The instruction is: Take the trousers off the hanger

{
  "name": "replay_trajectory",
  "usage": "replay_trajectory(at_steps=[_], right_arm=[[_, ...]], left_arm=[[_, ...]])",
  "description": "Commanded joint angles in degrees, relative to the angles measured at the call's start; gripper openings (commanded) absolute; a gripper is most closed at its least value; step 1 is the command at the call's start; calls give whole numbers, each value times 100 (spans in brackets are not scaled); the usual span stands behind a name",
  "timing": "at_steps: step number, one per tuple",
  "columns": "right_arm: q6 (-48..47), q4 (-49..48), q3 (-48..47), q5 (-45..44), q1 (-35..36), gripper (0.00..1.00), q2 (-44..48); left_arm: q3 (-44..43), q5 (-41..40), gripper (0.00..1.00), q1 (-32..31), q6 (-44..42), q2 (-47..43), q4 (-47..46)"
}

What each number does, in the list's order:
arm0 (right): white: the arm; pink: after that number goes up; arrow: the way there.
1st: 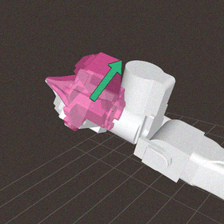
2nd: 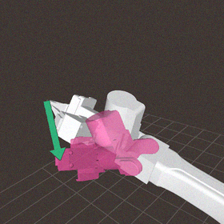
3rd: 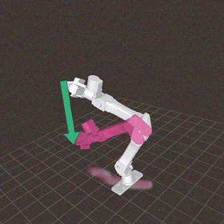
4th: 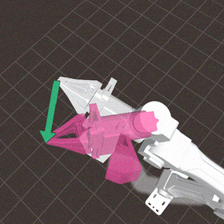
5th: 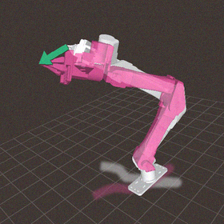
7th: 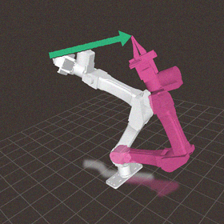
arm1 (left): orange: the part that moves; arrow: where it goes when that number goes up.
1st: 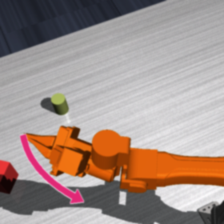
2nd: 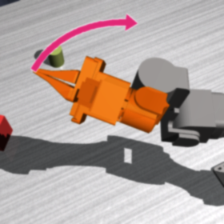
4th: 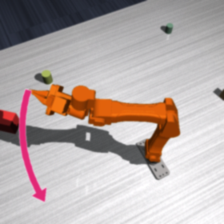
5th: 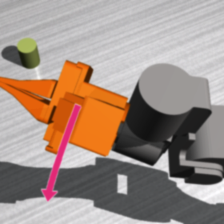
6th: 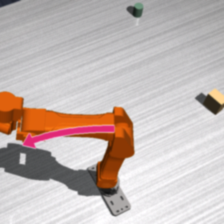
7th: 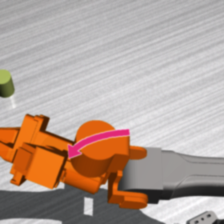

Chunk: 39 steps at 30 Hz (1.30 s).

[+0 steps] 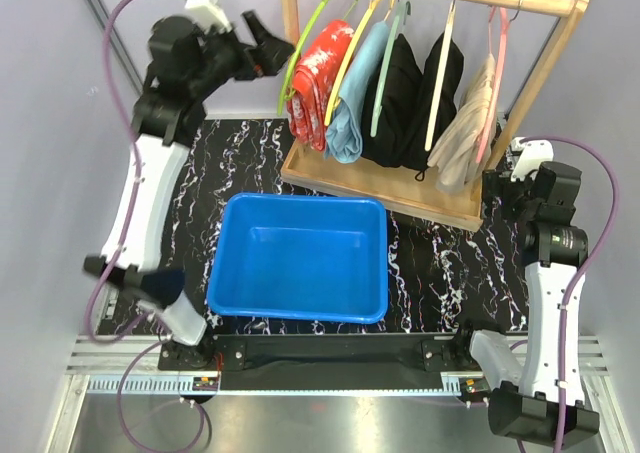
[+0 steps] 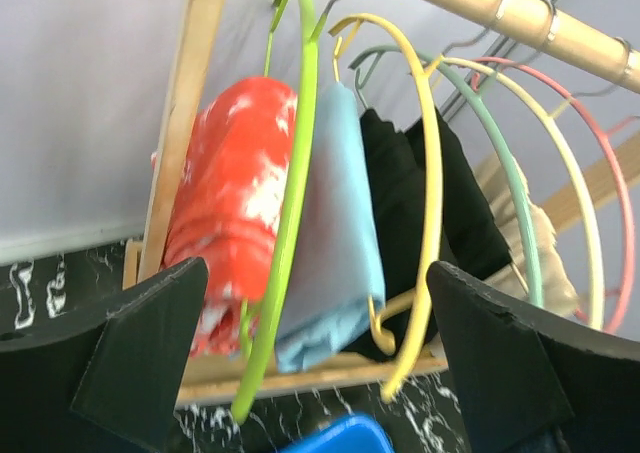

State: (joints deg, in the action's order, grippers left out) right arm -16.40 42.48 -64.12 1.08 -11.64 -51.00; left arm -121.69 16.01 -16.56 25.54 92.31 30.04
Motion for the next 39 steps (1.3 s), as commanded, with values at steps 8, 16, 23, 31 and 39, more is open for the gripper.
replay_trajectory(at_steps=[8,16,23,31,39], right_arm=[[-574,279,-241,867,-31,100,398],[-819,156,-356,1657,-40,99,942],[-1700,594,-92,2598,-40,99,1136],[-1709,886,-242,4074,-40,100,1145],[-1656,490,-206,5428,-31,100,1031]], left_arm=[[-1718,-1108,79,-585,-733,1614,213],[-1744,-2663,0,-1279,-2157,1992,-339],[-1691,-3078,0,-1473,-2712,1650,-1492],[-1700,-2893,0,-1473,-2783,1193,-1783],[-1455,-2682,0,-1473,-2651,710,-1853]])
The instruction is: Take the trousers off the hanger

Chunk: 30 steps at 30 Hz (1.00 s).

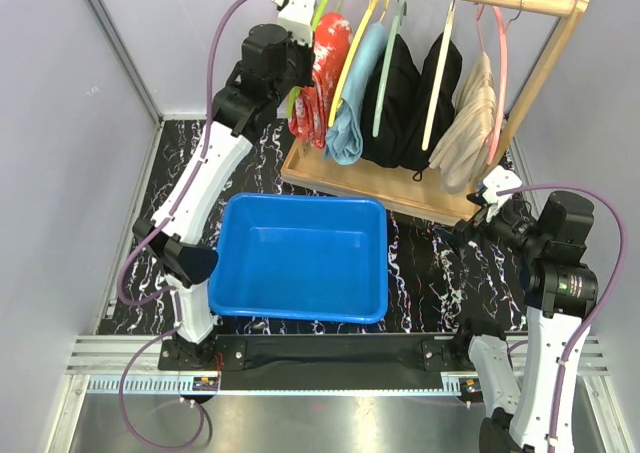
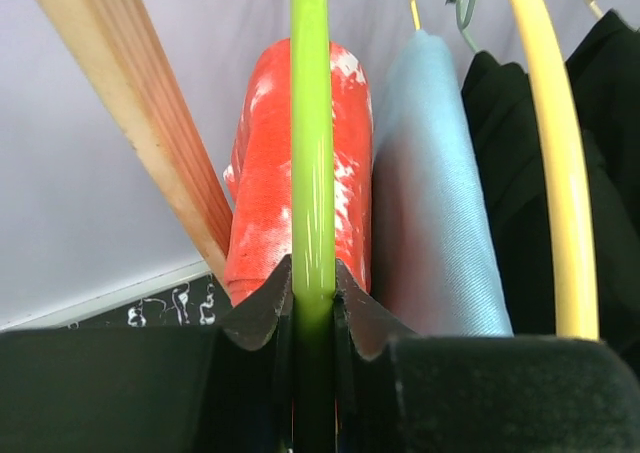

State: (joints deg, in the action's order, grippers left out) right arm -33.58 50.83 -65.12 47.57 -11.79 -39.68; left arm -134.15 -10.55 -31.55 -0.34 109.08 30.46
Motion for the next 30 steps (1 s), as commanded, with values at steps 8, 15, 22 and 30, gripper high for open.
replay_trajectory(at_steps=[8,15,22,30], right_arm=[[89,-460,-132,1104,-16,100,-215],[-1078,23,-132,1904,54,100,-478],[-1659,120,-360,1345,1134,100,-1120],[-1678,-519,-738,-176,3407,100,-2016]], left_arm=[[283,175,0,26,-89,-1494,-1710],[1610,194,0,26,-326,-2521,-1605],[2383,158,0,26,-292,-3243,-1543],[3526,-175,0,26,16,-4253,-1517]])
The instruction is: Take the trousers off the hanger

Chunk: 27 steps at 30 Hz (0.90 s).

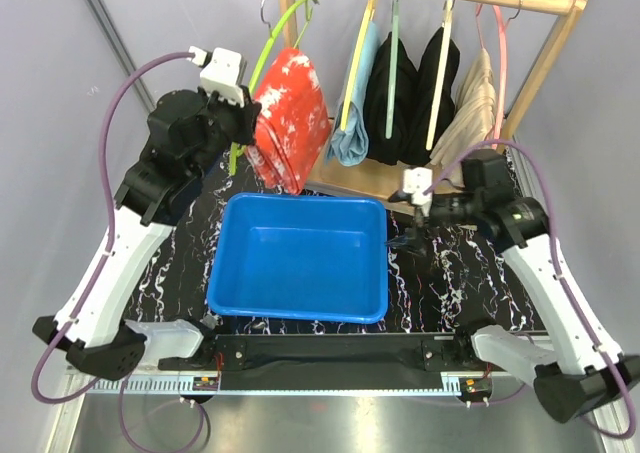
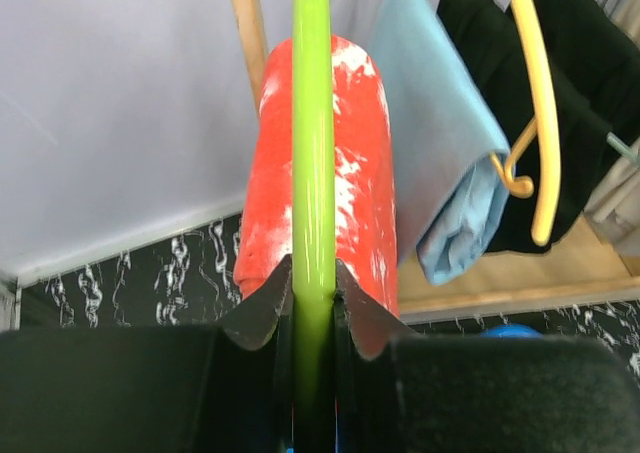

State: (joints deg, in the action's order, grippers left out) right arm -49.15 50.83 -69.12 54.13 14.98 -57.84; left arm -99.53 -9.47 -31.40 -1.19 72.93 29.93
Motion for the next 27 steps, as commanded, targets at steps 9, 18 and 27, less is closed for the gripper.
replay_trajectory(at_steps=[9,18,27], right_arm=[[579,-2145,-847,-2618,3009,100,-1508],[2874,-5027,-1377,-3476,3660,100,-2600],[3253,-6418,-1490,-4709,4372,100,-3110]], left_arm=[[724,-704,0,11,1322,-1430,-1007],[917,-1047,0,20,2246,-1878,-559],[1111,-1092,0,20,2422,-2089,-453]])
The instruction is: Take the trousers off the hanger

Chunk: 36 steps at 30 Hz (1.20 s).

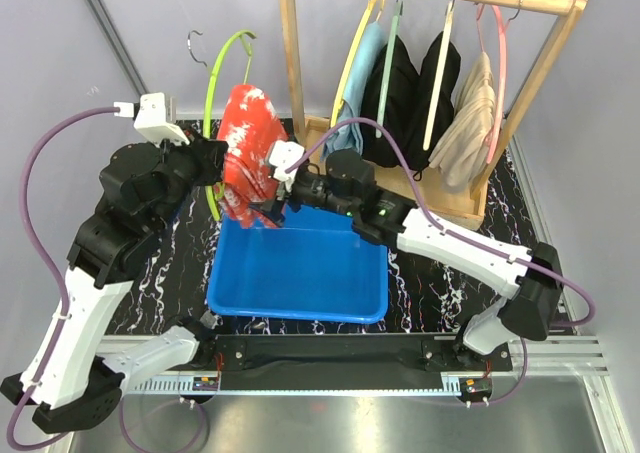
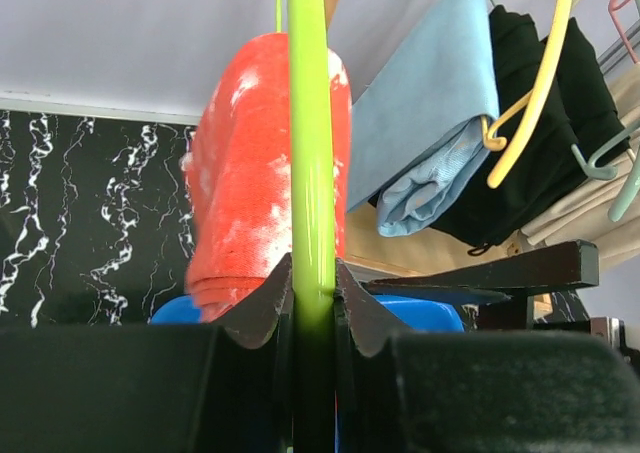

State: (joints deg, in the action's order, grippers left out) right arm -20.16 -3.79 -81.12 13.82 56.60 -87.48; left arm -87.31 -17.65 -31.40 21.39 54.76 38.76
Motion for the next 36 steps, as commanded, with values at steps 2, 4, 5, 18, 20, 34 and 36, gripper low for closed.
replay_trajectory(at_steps=[2,4,5,18,20,34,36], right_arm=[[277,-1210,-308,-1057,439,100,-251],[110,-1378,-317,-1345,623,100,-331],[57,-1500,-325,-1556,642,100,-418],[83,-1414,-861,-1936,659,97,-1007],[13,-1379,-940,-2059,660,89,-1112],[-1183,69,-2564,-1488,519,0,-1183],[-1139,352,-3265,-1209,396,0,-1227]], left_arm=[[-50,-274,0,20,199,-317,-1336],[-15,-248,0,20,225,-361,-1328],[-6,-230,0,20,243,-378,-1319],[117,-19,0,20,454,-589,-1266],[126,7,0,20,463,-625,-1249],[846,-211,0,20,217,-1195,-932],[1144,-309,0,20,217,-1301,-949]])
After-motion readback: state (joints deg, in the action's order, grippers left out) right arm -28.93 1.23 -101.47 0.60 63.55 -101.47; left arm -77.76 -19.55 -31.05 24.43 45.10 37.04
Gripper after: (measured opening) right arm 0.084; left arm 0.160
